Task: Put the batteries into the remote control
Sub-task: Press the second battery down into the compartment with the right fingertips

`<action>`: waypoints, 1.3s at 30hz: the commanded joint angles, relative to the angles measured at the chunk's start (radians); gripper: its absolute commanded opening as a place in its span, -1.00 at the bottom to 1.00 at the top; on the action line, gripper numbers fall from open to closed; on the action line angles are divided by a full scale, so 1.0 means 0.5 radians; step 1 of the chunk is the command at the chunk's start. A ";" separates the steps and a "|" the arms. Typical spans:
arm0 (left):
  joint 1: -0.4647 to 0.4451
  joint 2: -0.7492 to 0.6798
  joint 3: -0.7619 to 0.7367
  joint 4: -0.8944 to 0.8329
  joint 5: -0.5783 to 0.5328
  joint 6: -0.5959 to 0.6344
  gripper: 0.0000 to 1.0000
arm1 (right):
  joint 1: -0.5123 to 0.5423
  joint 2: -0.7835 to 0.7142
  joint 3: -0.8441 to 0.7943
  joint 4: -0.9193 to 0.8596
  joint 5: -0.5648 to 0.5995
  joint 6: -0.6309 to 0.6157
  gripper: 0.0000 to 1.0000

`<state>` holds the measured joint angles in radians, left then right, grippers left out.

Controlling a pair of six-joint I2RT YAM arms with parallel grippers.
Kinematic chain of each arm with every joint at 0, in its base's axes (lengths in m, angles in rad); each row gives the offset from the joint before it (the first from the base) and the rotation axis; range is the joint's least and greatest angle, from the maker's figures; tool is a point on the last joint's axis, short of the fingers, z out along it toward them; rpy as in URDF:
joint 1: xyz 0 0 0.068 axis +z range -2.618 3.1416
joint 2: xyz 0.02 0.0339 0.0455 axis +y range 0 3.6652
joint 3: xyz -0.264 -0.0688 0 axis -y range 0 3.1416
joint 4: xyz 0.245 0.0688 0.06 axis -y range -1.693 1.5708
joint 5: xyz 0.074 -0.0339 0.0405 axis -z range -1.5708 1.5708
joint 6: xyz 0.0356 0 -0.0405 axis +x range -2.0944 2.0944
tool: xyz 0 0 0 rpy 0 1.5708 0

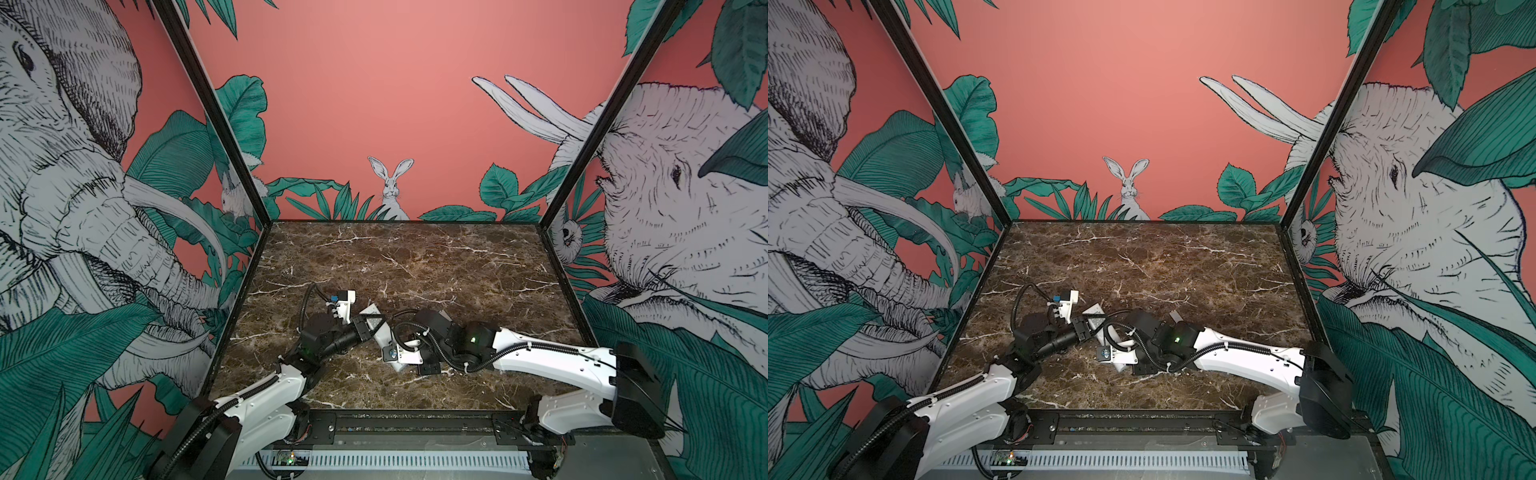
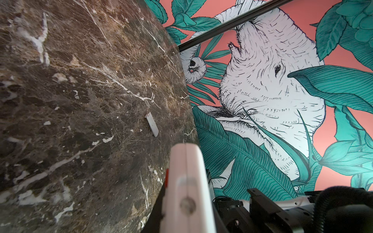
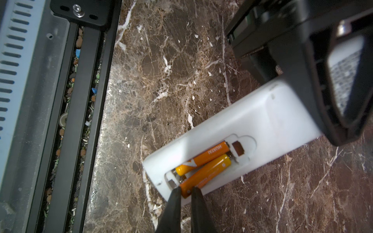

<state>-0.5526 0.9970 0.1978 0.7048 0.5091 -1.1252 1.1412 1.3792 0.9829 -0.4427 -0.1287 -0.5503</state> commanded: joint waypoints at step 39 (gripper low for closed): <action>0.006 -0.025 0.040 0.036 -0.017 0.022 -1.00 | 0.021 -0.019 -0.024 0.173 0.088 0.102 -0.44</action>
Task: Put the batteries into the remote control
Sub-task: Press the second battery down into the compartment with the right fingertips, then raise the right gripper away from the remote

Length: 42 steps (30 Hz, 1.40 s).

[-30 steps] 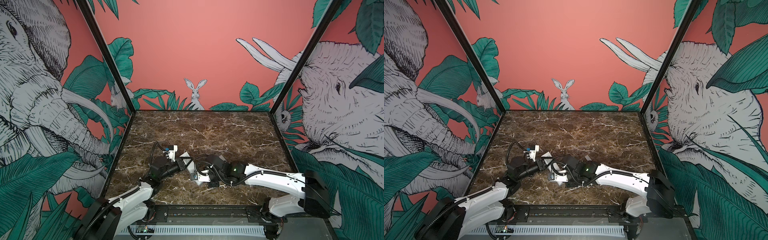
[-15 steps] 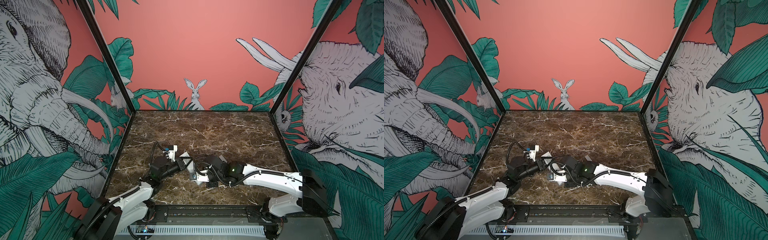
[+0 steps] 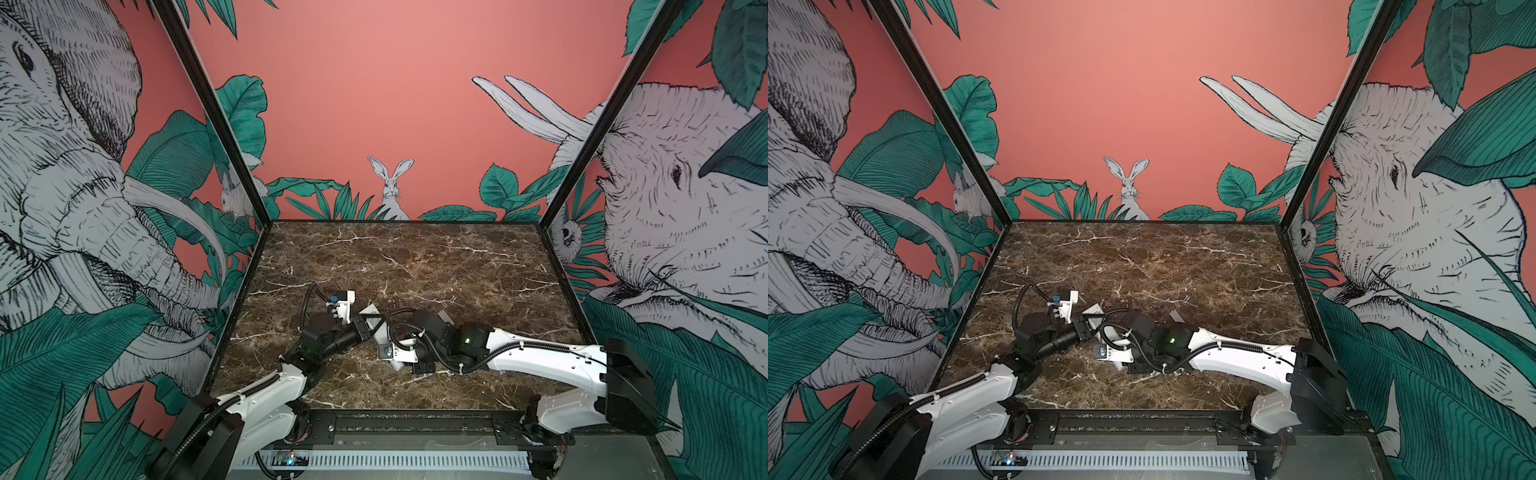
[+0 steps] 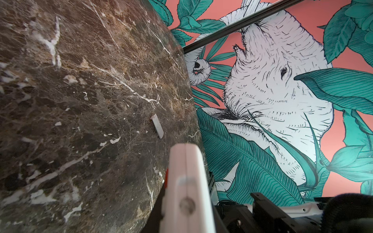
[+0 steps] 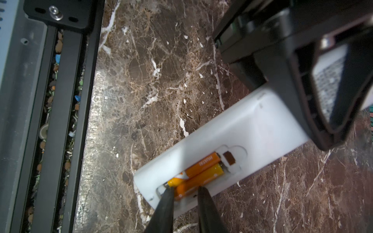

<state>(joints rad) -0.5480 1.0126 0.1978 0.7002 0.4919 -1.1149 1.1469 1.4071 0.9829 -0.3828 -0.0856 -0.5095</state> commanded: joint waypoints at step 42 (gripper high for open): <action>-0.003 -0.384 0.077 -0.531 -0.175 0.356 -1.00 | -0.753 0.053 0.268 -0.383 0.017 0.913 0.31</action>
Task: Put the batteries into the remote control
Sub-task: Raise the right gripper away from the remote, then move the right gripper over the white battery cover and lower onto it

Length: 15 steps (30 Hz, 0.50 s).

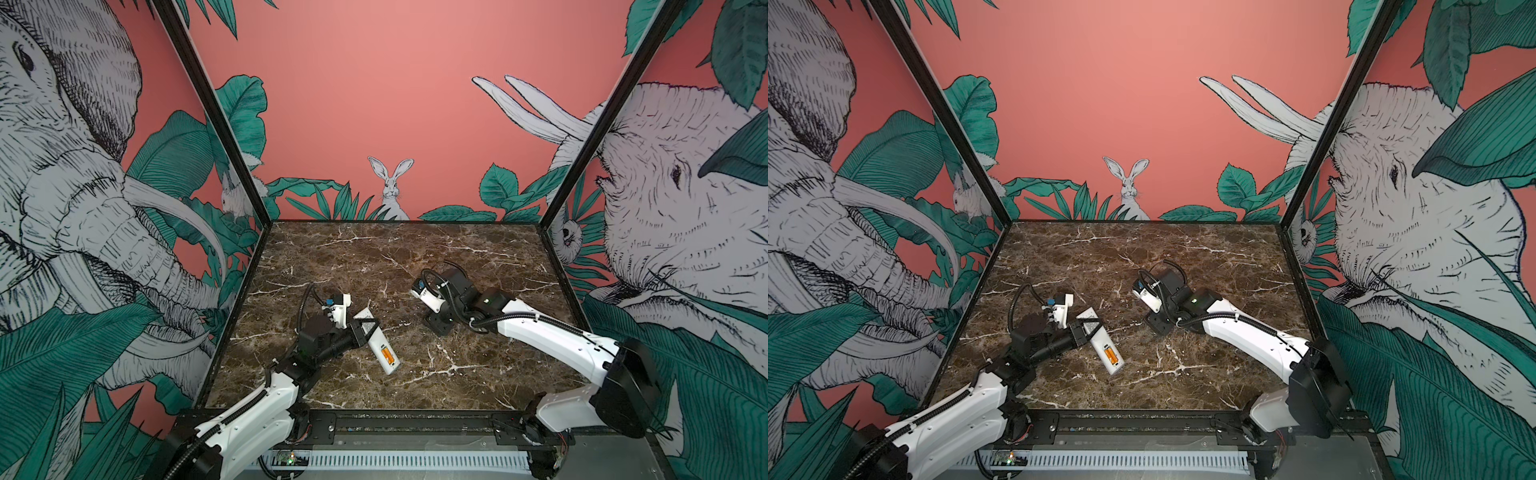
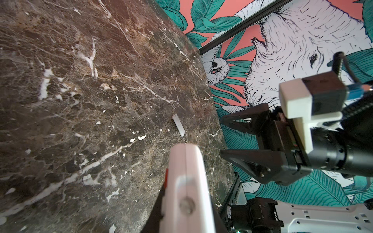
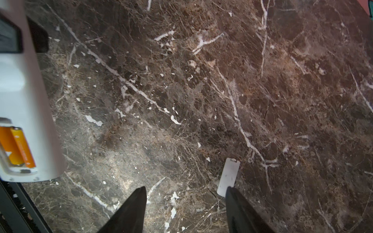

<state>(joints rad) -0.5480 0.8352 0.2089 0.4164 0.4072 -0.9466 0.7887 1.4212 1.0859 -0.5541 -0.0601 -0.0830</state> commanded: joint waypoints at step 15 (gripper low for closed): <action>-0.003 -0.012 0.076 0.027 0.006 0.067 -1.00 | -0.269 0.295 0.171 -0.150 -0.114 0.101 0.33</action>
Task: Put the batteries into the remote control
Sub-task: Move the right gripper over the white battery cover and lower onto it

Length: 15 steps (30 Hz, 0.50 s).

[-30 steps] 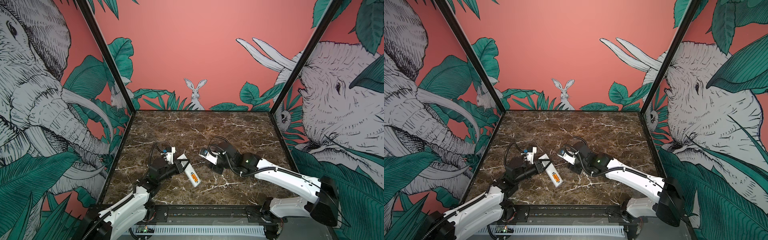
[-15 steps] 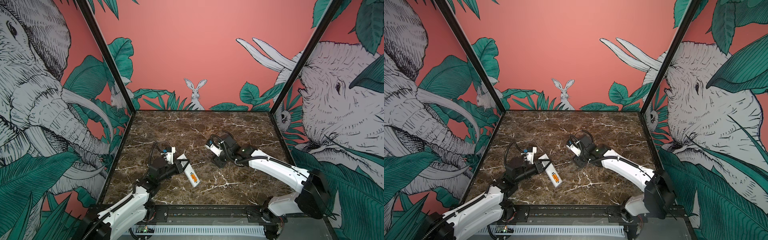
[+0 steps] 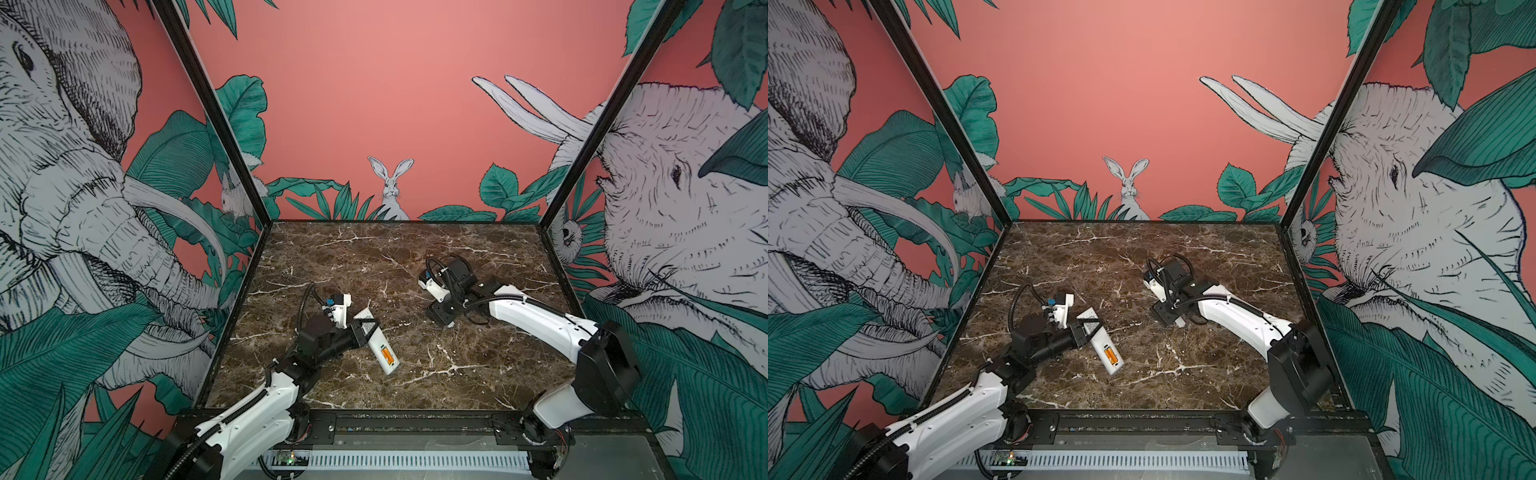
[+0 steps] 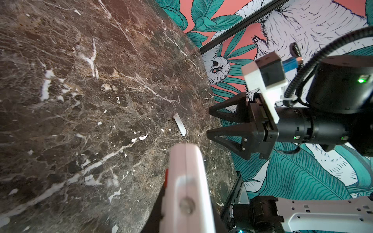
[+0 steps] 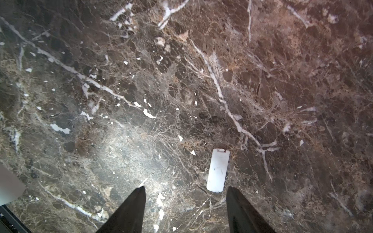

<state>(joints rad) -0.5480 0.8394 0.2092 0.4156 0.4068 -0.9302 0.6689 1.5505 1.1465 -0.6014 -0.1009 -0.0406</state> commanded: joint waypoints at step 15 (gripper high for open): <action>-0.002 0.027 0.124 0.010 0.000 0.091 -1.00 | -0.183 0.212 0.065 -0.016 -0.038 -0.023 0.52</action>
<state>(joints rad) -0.5480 0.8639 0.2466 0.4023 0.4068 -0.8959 0.5900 1.6436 1.1610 -0.6064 -0.1123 -0.0410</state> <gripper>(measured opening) 0.206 0.755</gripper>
